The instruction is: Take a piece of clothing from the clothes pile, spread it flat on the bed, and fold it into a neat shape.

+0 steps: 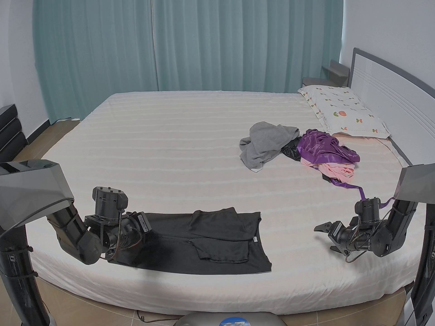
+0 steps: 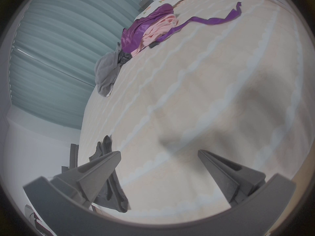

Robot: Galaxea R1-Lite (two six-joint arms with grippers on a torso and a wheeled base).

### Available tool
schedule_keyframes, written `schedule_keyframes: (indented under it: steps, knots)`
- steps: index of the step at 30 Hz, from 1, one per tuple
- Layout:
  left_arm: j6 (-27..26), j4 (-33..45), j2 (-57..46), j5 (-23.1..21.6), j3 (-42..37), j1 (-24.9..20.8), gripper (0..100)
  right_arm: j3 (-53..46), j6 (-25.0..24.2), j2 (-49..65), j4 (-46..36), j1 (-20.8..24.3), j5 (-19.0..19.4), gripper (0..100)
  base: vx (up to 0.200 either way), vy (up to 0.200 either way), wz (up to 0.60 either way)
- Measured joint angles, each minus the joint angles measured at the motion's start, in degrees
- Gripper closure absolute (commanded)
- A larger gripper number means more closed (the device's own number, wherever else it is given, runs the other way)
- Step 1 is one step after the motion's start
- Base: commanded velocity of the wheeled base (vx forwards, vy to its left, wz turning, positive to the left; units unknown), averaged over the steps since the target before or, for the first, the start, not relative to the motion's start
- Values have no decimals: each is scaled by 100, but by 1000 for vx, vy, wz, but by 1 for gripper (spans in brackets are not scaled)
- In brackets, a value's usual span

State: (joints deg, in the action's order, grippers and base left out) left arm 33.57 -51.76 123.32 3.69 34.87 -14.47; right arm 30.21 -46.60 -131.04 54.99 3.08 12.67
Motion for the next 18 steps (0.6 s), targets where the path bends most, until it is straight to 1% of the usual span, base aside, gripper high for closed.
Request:
schedule_keyframes:
  steps: [3,8,14,18]
  knots:
    - [0,127,-35,134,124,-206,100,-4,0,0,0,13,0,0,0,-200,0]
    - [0,624,-56,227,466,-597,100,-9,7,0,0,22,-2,0,0,-200,0]
    - [6,883,-28,424,885,-992,100,-11,35,-2,2,22,-2,0,0,-200,0]
    - [6,1200,55,561,1213,-1172,100,-20,66,-5,2,22,-2,0,0,0,0]
